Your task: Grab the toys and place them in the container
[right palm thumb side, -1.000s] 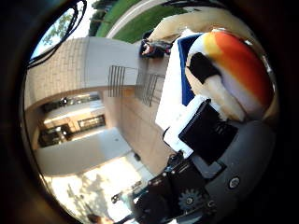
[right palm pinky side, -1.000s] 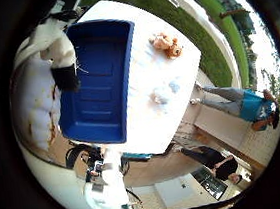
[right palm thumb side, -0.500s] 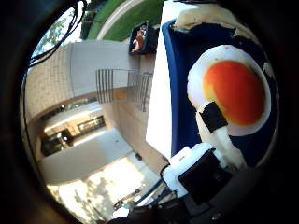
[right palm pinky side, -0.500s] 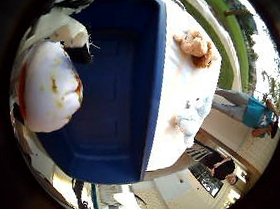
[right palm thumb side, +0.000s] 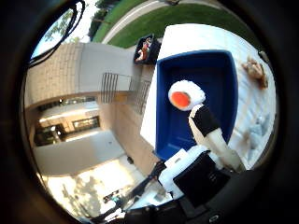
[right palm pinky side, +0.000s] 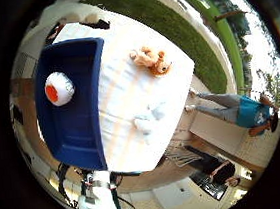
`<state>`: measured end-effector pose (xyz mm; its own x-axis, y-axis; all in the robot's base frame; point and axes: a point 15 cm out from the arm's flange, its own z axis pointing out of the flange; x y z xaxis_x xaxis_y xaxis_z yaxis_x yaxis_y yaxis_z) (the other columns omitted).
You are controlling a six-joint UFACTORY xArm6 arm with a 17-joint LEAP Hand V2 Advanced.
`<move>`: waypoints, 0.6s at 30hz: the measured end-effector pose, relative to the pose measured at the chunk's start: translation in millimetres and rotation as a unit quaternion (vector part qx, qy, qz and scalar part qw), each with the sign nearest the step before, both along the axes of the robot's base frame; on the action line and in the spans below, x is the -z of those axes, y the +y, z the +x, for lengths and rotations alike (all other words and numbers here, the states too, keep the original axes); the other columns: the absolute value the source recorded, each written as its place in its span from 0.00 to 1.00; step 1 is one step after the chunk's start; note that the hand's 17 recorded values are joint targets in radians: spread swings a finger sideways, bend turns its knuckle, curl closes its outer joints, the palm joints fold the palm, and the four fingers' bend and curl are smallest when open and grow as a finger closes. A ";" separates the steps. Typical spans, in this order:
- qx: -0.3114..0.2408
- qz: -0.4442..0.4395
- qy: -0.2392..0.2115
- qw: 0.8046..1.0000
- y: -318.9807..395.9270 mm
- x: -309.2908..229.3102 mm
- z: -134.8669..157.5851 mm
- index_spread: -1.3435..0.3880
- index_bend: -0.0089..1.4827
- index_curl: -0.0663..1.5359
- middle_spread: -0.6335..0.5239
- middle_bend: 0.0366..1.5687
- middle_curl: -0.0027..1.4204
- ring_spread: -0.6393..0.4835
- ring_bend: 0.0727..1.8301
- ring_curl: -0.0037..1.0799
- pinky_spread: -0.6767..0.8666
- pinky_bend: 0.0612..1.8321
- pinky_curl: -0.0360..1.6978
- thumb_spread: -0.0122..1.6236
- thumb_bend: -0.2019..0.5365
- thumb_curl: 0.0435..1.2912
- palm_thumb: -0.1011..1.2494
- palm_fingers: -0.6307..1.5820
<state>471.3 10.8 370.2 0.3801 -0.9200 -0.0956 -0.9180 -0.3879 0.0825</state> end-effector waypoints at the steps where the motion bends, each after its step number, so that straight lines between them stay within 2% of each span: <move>1: 0.003 -0.015 0.000 1.000 -21.7 -0.1 -0.4 0.53 0.11 0.21 0.60 0.08 0.23 0.83 0.18 0.29 0.74 0.37 0.18 0.69 0.23 0.31 0.61 0.26; 7: 0.033 -0.036 0.032 0.998 -110.6 29.1 -7.0 0.54 0.11 0.21 0.59 0.08 0.22 0.82 0.18 0.29 0.74 0.35 0.17 0.69 0.23 0.30 0.61 0.26; 12: 0.041 -0.030 0.092 0.994 -145.8 94.5 -5.2 0.54 0.12 0.21 0.58 0.08 0.22 0.82 0.16 0.29 0.72 0.29 0.16 0.69 0.24 0.29 0.61 0.26; 17: 0.033 -0.060 0.112 0.991 -172.7 144.3 7.1 0.54 0.12 0.21 0.58 0.08 0.21 0.81 0.14 0.29 0.71 0.25 0.15 0.69 0.24 0.28 0.62 0.26; 18: 0.013 -0.090 0.140 0.986 -173.9 179.4 11.3 0.54 0.12 0.21 0.58 0.08 0.21 0.81 0.14 0.29 0.71 0.25 0.15 0.69 0.24 0.28 0.62 0.26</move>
